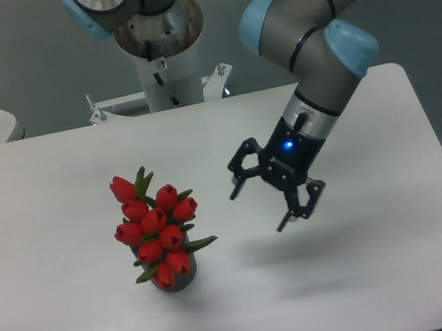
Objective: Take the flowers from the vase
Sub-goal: 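Move the open gripper toward the red tulip bouquet in the vase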
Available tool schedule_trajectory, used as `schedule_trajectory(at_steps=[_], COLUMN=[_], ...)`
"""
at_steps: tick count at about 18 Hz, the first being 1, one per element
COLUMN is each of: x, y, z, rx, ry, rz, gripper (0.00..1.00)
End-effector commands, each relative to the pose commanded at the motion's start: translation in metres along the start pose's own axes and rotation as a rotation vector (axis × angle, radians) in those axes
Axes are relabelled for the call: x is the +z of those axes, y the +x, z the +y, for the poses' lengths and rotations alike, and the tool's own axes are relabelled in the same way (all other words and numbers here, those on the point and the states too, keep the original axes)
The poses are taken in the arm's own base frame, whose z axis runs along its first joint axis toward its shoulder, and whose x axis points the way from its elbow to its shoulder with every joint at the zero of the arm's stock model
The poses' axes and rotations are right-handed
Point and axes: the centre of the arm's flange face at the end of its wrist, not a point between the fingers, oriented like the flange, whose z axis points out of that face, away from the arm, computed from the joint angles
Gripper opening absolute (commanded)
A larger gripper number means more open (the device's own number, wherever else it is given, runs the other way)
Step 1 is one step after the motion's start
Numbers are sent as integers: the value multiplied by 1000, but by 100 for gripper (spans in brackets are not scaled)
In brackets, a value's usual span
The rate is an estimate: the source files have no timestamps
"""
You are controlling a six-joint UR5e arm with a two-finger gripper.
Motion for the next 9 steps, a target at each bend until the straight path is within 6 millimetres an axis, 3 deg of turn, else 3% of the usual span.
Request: schedule_trajectory(at_steps=[3,7,9], x=[8,10,21], y=[24,32,47], z=[-5,-13,-15], rx=[-4,-31,-15], ry=[37,73,91], rz=[26,38,56], gripper=[100,100,100])
